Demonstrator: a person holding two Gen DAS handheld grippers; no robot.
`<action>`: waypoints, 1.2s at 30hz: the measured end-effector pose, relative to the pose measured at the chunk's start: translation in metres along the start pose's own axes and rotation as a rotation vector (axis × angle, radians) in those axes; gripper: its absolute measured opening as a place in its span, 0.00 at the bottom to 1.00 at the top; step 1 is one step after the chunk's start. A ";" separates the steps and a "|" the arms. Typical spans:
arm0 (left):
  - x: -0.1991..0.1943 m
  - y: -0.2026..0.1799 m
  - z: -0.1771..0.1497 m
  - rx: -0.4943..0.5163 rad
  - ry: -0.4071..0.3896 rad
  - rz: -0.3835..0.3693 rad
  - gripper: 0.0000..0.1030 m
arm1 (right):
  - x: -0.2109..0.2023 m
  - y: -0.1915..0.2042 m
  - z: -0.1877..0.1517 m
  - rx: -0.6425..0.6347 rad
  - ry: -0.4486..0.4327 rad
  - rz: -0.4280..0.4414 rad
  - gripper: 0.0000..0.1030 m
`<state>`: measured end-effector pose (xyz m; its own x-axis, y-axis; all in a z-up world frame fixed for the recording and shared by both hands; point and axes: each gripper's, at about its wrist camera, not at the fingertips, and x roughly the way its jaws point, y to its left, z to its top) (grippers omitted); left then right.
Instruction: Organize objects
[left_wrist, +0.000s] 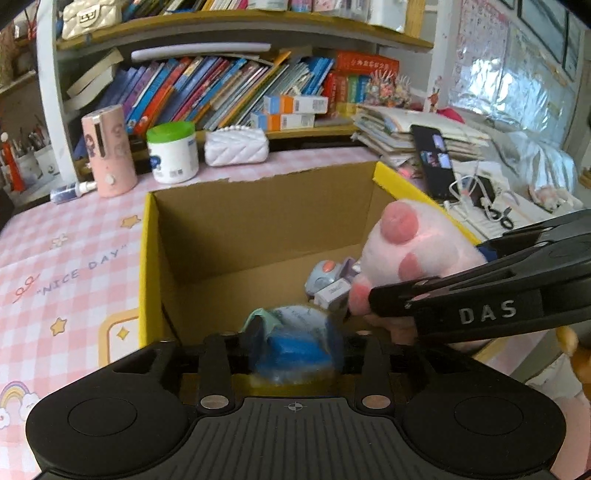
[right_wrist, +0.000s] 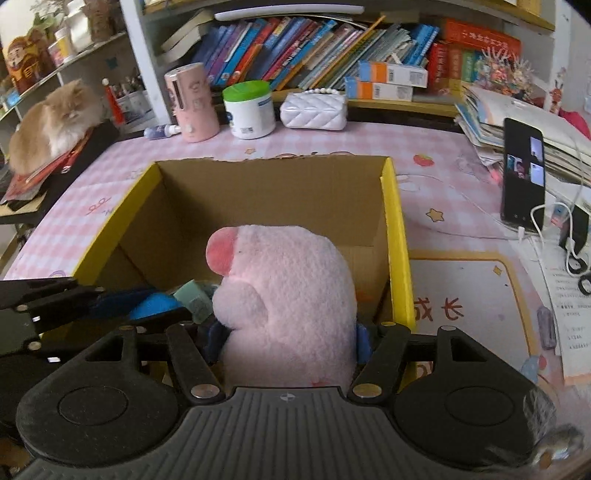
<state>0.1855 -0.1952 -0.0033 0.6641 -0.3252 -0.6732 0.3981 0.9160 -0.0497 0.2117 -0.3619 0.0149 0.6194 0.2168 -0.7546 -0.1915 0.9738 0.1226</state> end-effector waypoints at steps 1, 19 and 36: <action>-0.003 -0.002 0.000 0.008 -0.014 -0.010 0.56 | 0.000 0.000 0.000 -0.005 0.001 0.003 0.61; -0.095 0.008 -0.027 -0.192 -0.194 0.047 0.81 | -0.013 -0.002 -0.004 0.033 -0.036 0.048 0.85; -0.149 0.049 -0.067 -0.284 -0.198 0.251 0.92 | -0.091 0.063 -0.051 0.087 -0.256 -0.076 0.89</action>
<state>0.0634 -0.0860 0.0453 0.8379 -0.0971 -0.5371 0.0365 0.9918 -0.1223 0.1047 -0.3240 0.0583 0.8040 0.1427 -0.5772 -0.0781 0.9877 0.1355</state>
